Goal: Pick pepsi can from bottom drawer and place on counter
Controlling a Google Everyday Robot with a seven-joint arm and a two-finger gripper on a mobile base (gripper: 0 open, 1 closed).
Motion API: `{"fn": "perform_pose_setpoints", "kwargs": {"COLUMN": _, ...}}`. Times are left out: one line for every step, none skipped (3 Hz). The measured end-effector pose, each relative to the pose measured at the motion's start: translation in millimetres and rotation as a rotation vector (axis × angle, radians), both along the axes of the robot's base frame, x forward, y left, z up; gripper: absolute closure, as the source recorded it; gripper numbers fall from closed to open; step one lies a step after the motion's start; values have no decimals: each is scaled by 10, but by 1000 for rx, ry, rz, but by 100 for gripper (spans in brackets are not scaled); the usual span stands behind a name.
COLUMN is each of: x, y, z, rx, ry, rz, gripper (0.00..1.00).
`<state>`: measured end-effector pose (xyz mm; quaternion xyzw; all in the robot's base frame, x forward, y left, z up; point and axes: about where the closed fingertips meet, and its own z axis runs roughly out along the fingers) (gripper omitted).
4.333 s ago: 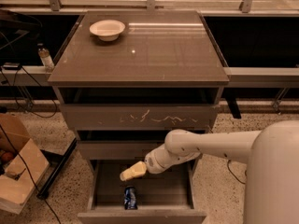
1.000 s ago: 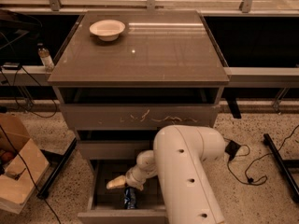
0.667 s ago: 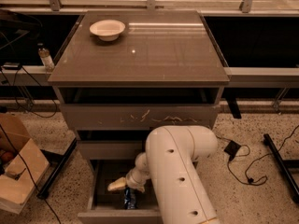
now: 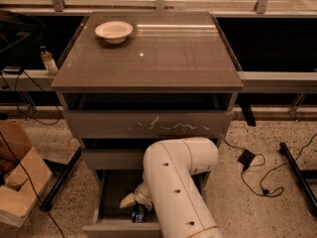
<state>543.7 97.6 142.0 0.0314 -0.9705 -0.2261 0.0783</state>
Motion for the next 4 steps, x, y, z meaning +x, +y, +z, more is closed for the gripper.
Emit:
{"fn": "perform_pose_setpoints", "kwargs": {"x": -77, "y": 18, "z": -185, "rx": -13, "ry": 56, "rz": -35, "gripper": 50}}
{"fn": "perform_pose_setpoints", "kwargs": {"x": -99, "y": 44, "z": -205, "rx": -3, "ry": 70, "rz": -45, "gripper": 73}}
{"fn": "perform_pose_setpoints", "kwargs": {"x": -103, "y": 107, "z": -121, "rx": 46, "ry": 58, "rz": -66, "gripper": 96}}
{"fn": "perform_pose_setpoints", "kwargs": {"x": -86, "y": 163, "z": 153, "rx": 159, "ry": 3, "rz": -84, "gripper": 100}}
